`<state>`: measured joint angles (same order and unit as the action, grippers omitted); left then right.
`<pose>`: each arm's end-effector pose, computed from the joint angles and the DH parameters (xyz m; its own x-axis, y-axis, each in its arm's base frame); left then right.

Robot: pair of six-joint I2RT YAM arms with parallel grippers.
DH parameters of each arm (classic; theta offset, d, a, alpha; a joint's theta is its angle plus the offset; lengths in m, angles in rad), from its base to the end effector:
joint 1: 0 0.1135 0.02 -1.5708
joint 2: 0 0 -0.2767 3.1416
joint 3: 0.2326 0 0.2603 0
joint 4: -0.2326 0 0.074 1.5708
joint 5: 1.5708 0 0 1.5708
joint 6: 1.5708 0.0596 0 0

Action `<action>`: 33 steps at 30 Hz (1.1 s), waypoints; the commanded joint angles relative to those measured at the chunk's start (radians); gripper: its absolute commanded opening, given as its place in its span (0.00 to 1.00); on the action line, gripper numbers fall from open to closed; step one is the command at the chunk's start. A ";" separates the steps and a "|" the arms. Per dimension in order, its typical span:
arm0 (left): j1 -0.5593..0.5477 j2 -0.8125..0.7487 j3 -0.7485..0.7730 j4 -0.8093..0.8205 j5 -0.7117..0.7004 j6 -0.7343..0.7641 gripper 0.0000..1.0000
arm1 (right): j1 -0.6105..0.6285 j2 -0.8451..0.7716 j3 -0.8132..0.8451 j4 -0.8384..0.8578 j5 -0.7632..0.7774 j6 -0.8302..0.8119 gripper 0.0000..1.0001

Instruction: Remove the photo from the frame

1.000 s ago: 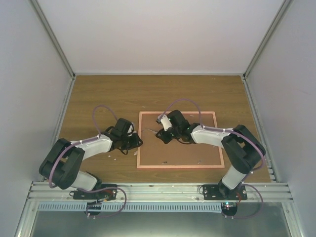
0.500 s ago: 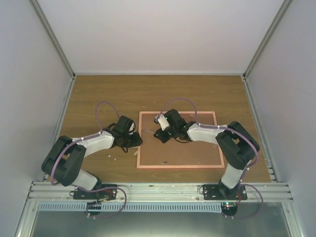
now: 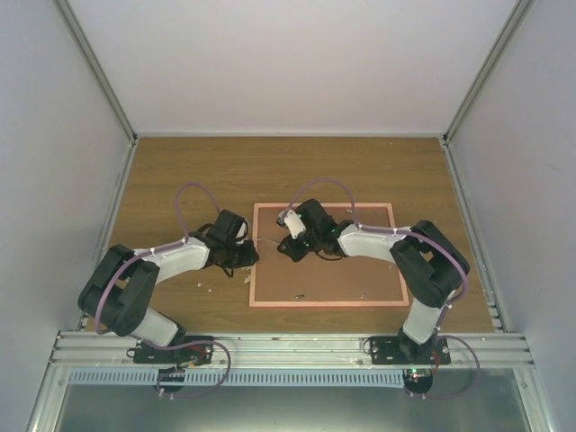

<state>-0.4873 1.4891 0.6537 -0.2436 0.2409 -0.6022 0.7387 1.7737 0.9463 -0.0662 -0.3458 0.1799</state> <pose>0.2356 -0.1409 0.1255 -0.9558 -0.1160 -0.2700 0.0156 0.8975 -0.4408 0.2621 0.2660 0.1373 -0.7083 -0.4174 -0.5692 -0.6746 0.6376 0.3720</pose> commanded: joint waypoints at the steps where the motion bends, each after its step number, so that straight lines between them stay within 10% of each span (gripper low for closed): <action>1: 0.001 0.024 -0.034 -0.043 -0.049 0.003 0.17 | 0.023 0.025 0.015 -0.087 -0.035 -0.031 0.01; 33: 0.031 -0.045 -0.104 -0.010 -0.081 -0.097 0.13 | 0.032 -0.241 -0.132 -0.054 0.089 0.014 0.01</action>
<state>-0.4824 1.4658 0.6159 -0.1951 0.2375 -0.6453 0.7639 1.6161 0.8421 -0.1574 -0.3004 0.1719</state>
